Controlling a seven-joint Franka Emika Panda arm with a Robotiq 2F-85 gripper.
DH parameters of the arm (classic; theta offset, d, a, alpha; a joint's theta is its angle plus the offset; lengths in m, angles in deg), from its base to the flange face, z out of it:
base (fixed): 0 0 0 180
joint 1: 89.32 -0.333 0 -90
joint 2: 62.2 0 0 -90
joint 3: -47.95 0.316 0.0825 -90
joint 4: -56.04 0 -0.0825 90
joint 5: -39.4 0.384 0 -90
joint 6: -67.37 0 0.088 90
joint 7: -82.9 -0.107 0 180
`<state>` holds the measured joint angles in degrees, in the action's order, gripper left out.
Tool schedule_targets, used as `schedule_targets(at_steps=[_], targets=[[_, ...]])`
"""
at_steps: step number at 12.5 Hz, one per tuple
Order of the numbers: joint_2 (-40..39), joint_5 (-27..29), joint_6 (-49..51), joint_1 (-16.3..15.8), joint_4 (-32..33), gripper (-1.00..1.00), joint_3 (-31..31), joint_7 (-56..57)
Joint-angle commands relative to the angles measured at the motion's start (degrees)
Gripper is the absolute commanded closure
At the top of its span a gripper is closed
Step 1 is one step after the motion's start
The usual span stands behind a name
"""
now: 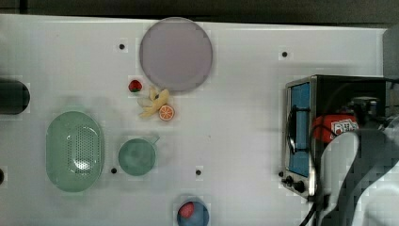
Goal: Pick Ketchup from oven and place it on table.
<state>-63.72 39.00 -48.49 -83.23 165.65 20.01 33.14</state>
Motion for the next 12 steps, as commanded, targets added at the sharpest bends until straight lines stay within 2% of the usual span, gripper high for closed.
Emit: schedule_targets(at_steps=[1,3,8,12], targets=[[-4.28,0.08,-2.76,0.11,-2.68,-1.0,-0.69,-0.59],[-8.13,0.88,-5.86,0.63,-3.69,-1.0,-2.08,-0.59],[-15.09,9.38,-8.23,2.12,-3.44,-1.0,-2.94,-0.6],[-16.98,11.02,-9.33,2.13,-3.15,-1.0,-2.76,-0.59]])
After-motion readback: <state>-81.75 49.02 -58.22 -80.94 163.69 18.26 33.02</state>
